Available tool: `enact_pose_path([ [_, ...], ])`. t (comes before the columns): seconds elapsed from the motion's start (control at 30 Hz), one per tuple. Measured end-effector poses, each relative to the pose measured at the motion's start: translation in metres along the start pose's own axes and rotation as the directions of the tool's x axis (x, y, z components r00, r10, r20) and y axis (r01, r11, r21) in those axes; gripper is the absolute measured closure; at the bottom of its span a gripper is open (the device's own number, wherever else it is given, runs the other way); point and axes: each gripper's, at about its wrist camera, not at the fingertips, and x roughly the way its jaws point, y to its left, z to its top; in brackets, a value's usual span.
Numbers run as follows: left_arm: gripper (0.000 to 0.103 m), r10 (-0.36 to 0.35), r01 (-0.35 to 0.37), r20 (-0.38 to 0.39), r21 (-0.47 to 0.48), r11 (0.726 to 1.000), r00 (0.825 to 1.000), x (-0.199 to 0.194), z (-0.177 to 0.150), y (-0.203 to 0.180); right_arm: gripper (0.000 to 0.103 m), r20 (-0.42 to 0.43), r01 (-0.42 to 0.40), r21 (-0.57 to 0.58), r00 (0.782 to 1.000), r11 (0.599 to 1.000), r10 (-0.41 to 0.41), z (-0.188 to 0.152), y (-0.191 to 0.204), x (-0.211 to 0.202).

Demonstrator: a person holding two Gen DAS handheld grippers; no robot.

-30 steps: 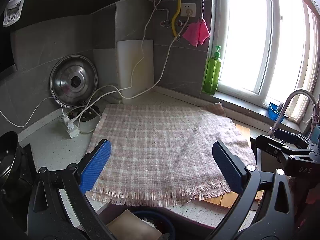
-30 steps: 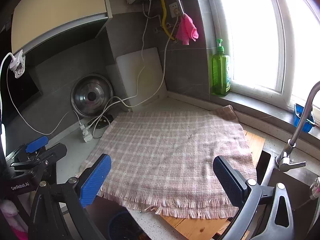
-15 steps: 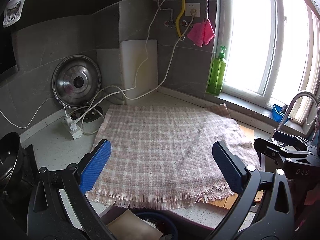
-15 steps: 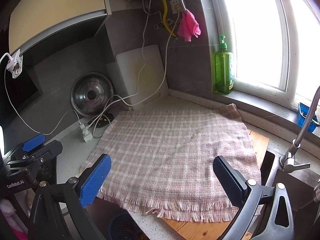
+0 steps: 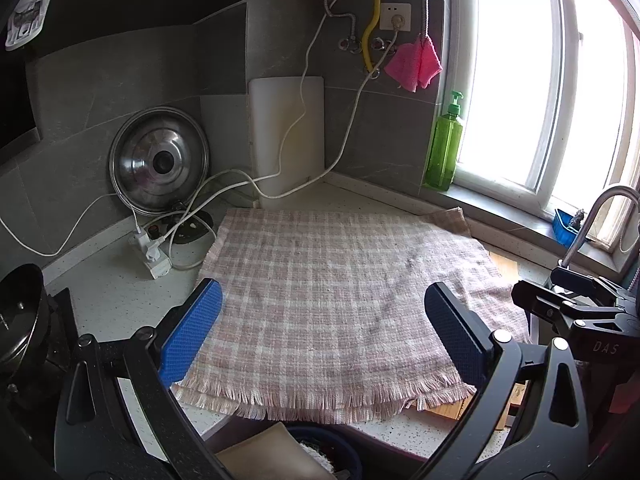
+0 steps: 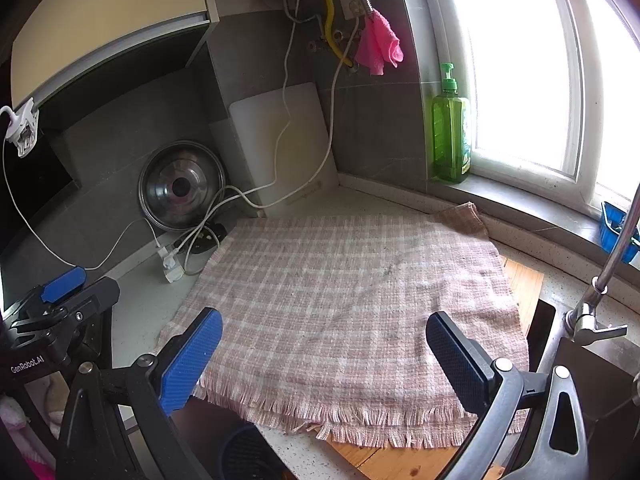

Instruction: Collect trash

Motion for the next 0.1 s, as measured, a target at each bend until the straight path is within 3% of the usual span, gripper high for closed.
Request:
enact_pose_path([
  [0.1, 0.000, 0.017, -0.017, 0.017, -0.006, 1.000, 1.000, 0.0013, 0.0000, 0.0030, 0.000, -0.006, 0.000, 0.000, 1.000, 1.000, 0.000, -0.0004, 0.0001, 0.0031],
])
